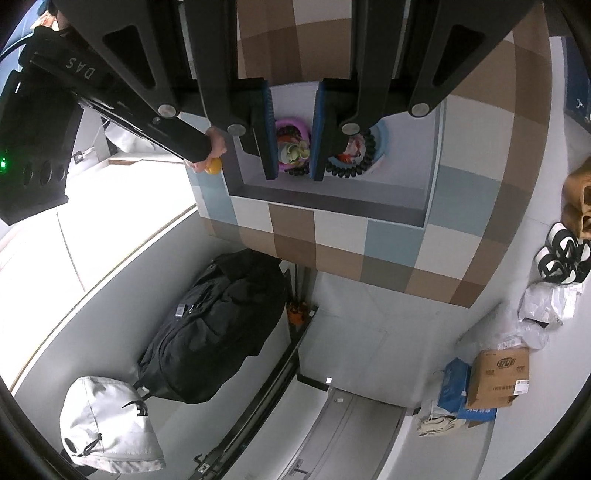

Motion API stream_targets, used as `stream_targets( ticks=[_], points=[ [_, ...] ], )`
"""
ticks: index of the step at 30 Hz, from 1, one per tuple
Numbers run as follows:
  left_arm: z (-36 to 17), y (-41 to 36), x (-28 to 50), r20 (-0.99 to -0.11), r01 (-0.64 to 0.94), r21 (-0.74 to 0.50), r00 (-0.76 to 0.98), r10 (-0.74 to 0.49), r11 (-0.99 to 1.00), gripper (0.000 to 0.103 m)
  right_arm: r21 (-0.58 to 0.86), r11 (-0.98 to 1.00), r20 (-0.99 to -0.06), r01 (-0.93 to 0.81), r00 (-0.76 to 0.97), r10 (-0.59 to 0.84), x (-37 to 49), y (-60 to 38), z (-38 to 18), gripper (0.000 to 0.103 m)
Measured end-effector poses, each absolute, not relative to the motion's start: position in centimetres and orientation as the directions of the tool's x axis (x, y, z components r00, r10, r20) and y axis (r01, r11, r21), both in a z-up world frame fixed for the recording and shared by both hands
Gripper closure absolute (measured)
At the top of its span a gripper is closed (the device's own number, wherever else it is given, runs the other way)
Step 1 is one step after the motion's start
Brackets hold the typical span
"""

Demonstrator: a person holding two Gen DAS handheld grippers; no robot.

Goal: Organize jewelry
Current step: 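Lower the doll and flower charm into the box, opening both grippers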

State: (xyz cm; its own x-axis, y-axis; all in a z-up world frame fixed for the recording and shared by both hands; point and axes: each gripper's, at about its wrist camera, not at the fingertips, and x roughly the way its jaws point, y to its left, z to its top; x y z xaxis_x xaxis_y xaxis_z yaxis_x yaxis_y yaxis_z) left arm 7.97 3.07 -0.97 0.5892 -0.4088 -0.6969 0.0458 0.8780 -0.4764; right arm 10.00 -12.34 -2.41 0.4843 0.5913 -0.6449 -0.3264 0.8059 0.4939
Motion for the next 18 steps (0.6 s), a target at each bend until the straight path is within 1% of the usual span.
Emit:
stream_targets(
  ticks=[12,18],
  points=[
    [-2.6,4.1,9.4,-0.722,-0.011,-0.509,0.551,-0.42,0.861,0.091,0.507,0.806,-0.66,-0.306,0.463,0.592,11.6,-11.9,-3.4,0.076],
    [-2.7,3.9,9.6,-0.728,-0.004,-0.506,0.537,-0.425,0.862,0.091,0.515,0.804,-0.663,-0.297,0.456,0.593,11.9,-11.8,-3.5,0.076]
  ],
)
